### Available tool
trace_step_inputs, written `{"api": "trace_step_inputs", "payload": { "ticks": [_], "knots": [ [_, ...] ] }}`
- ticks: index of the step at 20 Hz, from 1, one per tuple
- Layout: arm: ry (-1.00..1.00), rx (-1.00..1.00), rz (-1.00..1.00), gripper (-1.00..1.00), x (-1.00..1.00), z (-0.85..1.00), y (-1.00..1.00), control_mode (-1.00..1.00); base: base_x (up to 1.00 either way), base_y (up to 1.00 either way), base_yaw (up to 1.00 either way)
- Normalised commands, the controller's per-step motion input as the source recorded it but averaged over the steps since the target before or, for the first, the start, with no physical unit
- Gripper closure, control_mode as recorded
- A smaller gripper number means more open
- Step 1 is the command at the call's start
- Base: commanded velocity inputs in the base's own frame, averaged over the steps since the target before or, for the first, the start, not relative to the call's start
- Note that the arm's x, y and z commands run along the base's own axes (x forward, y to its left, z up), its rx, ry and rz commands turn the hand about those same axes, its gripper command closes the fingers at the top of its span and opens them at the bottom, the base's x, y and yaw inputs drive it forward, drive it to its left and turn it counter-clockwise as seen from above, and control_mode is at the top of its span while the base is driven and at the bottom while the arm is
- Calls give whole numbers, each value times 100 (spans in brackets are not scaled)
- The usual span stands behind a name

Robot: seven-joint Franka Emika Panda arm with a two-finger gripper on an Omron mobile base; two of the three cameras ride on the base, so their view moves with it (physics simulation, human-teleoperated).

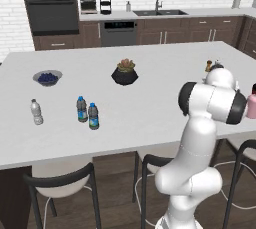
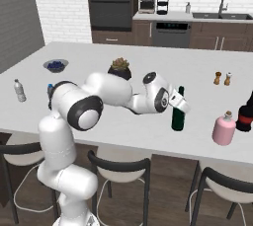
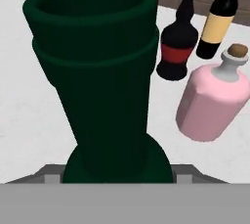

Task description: Move the plastic bottles in the middle to the plastics group, and the glass bottles in the middle to the glass group.

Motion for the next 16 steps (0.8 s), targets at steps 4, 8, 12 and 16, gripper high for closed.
{"api": "trace_step_inputs", "payload": {
  "ticks": [4,8,12,16],
  "knots": [
    [0,-1,-25,100,17,0,-47,-100,0,0,0],
    [0,-1,-16,100,27,0,-42,-100,0,0,0],
    [0,0,-8,100,26,0,-48,-100,0,0,0],
    [0,0,-5,100,21,1,-52,-100,0,0,0]
  ]
}}
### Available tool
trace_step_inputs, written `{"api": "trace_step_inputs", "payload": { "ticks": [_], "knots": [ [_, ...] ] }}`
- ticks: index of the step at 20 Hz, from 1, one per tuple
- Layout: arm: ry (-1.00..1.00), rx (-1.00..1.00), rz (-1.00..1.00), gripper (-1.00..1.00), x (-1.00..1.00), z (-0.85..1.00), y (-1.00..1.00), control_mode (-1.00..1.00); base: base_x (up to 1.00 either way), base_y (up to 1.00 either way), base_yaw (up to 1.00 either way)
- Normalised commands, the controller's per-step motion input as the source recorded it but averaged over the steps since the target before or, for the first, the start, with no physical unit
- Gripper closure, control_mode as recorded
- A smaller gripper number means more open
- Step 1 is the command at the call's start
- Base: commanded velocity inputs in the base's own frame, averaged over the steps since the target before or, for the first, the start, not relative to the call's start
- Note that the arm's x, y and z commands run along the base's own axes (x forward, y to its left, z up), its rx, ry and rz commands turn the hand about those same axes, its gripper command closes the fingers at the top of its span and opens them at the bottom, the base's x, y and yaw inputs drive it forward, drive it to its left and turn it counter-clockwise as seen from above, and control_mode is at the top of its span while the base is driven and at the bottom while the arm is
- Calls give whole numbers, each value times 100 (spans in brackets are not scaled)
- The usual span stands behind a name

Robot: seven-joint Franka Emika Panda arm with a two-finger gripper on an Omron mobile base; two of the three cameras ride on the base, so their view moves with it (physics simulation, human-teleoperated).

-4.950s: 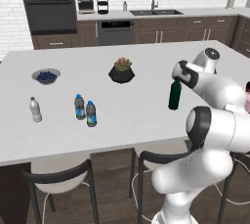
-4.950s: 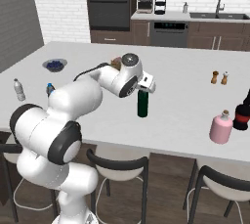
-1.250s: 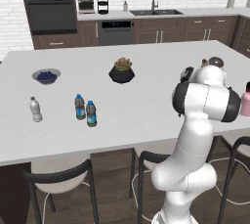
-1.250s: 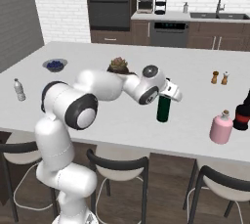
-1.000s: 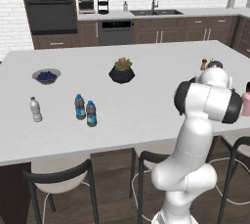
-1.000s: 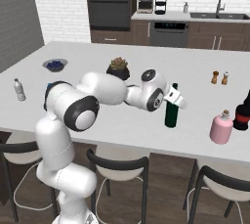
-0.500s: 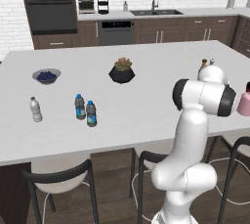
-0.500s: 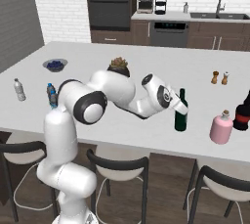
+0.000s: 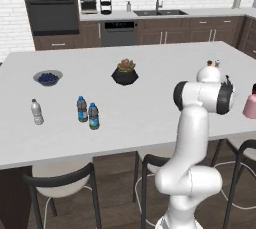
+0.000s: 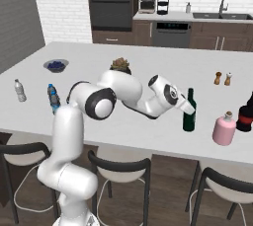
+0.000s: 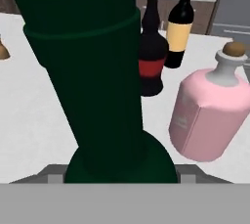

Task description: Move the plastic bottles in the middle to the plastics group, and the glass bottles in the middle to the glass group.

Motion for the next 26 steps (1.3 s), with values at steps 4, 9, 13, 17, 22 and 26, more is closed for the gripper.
{"api": "trace_step_inputs", "payload": {
  "ticks": [4,9,13,17,22,26],
  "knots": [
    [0,0,-4,100,18,0,-60,-100,0,0,0],
    [0,0,0,100,26,0,-52,-100,0,0,0],
    [0,-1,0,100,26,-1,-50,-100,0,0,0],
    [0,0,0,100,9,-18,-50,-100,0,0,0],
    [0,0,0,100,-1,-53,-11,-100,0,0,0],
    [0,-4,0,100,-1,-62,0,-100,0,0,0]
  ]
}}
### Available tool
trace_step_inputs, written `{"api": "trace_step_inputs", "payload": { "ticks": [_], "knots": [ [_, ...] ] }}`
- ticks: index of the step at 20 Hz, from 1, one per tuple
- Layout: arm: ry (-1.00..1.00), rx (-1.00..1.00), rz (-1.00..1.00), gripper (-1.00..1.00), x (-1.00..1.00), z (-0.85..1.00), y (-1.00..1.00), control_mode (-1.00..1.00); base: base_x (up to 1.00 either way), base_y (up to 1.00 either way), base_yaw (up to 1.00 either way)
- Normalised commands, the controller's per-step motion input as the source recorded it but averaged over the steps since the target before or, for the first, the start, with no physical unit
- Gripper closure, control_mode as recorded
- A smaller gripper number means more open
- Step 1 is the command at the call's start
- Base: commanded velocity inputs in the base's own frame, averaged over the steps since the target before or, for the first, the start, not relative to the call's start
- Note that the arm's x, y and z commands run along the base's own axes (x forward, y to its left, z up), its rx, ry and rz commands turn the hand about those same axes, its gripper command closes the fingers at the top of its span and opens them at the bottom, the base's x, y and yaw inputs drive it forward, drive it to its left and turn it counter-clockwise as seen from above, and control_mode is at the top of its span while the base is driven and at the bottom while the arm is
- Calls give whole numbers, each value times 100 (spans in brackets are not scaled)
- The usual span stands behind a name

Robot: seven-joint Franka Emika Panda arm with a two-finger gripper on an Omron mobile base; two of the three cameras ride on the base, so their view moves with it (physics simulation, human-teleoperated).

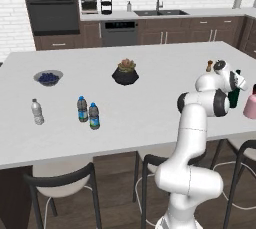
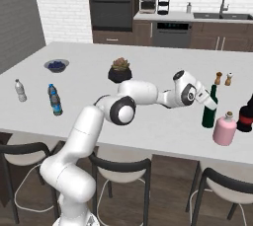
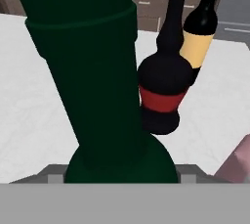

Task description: Move the plastic bottles in the middle to the plastics group, and the glass bottles in the middle to the glass group.

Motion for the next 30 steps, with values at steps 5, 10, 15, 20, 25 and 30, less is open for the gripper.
{"api": "trace_step_inputs", "payload": {
  "ticks": [5,10,15,20,25,30],
  "knots": [
    [0,-7,0,100,-16,-64,0,-100,0,0,0],
    [0,-4,0,100,-34,-52,-4,-100,0,0,0],
    [0,0,0,100,-28,-29,-24,-100,0,0,0],
    [0,0,0,100,-36,-31,-12,-100,0,0,0],
    [-1,0,-1,100,-49,-31,-8,-100,0,0,0],
    [-1,0,-2,100,-29,-30,-4,-100,0,0,0]
  ]
}}
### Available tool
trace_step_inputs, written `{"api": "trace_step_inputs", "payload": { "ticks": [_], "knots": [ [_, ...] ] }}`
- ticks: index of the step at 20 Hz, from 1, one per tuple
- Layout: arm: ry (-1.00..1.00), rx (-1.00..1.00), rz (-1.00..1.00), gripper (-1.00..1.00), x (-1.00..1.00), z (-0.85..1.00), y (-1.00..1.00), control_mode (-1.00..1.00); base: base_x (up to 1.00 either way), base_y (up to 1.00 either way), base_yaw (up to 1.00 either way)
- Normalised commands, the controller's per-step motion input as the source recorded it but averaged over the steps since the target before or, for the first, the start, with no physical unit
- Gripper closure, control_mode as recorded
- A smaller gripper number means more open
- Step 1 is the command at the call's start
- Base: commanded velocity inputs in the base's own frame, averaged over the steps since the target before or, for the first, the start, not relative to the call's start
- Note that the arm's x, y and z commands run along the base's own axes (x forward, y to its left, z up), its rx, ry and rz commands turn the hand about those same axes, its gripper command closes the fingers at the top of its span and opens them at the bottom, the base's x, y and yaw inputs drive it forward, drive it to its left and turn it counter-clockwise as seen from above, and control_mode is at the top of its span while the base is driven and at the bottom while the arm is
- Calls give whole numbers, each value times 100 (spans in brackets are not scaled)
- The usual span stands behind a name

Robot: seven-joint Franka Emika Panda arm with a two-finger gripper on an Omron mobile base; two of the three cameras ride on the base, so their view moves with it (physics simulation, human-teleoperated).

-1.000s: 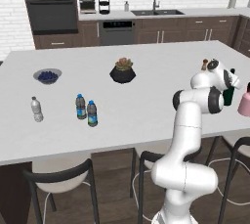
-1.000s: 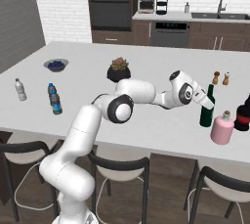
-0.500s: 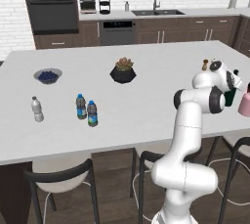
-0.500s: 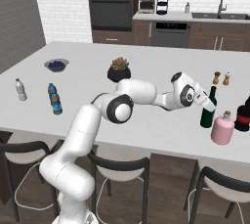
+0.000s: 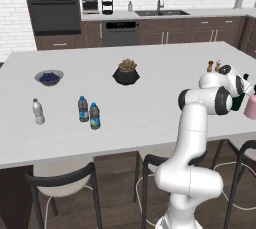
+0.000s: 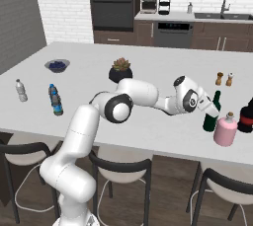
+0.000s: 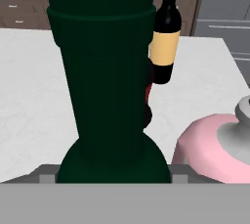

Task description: Move the plastic bottles in the middle to the plastics group, and the glass bottles in the middle to the glass group.

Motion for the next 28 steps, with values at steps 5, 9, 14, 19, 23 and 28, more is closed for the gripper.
{"api": "trace_step_inputs", "payload": {
  "ticks": [5,9,14,19,23,28],
  "knots": [
    [0,0,0,100,0,-34,0,-100,0,0,0],
    [0,0,0,100,-4,-36,-1,-100,0,0,0],
    [-2,0,-2,100,-24,-26,-9,-100,0,0,0],
    [-5,0,-6,100,-28,-28,-1,-100,0,0,0],
    [-2,0,-7,100,-22,-34,0,-100,0,0,0],
    [0,0,-4,100,-3,-35,0,-100,0,0,0]
  ]
}}
